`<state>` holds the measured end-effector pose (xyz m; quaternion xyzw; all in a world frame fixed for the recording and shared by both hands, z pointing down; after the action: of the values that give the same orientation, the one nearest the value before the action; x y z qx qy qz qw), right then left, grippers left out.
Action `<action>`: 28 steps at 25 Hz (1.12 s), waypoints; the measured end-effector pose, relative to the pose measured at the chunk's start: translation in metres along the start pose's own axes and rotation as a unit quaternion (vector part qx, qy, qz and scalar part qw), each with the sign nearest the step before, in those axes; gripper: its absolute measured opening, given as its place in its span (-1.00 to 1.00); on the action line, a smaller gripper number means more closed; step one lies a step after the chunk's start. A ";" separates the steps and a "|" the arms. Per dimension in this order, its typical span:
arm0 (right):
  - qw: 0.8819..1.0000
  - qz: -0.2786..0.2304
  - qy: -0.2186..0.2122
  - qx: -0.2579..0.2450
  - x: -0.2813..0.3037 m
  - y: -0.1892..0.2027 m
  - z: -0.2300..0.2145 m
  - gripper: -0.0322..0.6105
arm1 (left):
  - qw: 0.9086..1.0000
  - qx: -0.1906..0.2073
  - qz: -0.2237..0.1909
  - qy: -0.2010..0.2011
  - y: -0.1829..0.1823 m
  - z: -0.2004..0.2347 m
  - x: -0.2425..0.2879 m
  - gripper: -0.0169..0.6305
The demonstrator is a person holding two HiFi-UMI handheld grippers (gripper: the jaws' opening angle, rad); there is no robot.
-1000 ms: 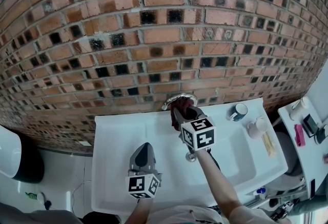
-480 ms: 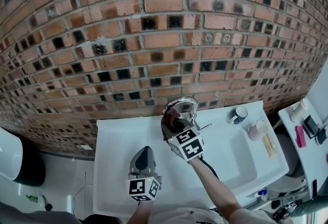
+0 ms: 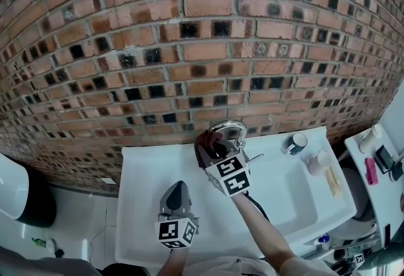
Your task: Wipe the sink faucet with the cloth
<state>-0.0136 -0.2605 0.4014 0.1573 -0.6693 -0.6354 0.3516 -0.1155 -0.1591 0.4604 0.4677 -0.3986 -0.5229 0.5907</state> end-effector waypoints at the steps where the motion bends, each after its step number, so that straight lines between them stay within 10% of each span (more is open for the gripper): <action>1: 1.000 -0.006 0.002 -0.003 -0.003 -0.005 -0.002 -0.75 | 1.000 0.000 0.000 -0.001 0.000 0.000 0.000 -0.97; 18: 0.988 -0.073 0.134 0.027 -0.084 -0.031 -0.095 -0.75 | 1.000 0.000 0.009 0.005 0.006 -0.004 0.001 -0.96; 28: 0.975 0.005 0.209 0.071 -0.101 0.040 -0.126 -0.76 | 1.000 -0.003 0.018 0.010 0.014 -0.007 0.003 -0.97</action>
<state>0.1512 -0.2817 0.4058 0.3077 -0.6249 -0.5375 0.4753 -0.1052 -0.1611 0.4727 0.4635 -0.3998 -0.5087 0.6054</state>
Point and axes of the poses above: the fingertips, and each gripper's own axes: x forward along the fingers, z to its left, y out of its underside, the point moved 3 cm from there along -x, backward along the fingers, and after that the axes turned 12 degrees about -y, right-handed, at the moved point
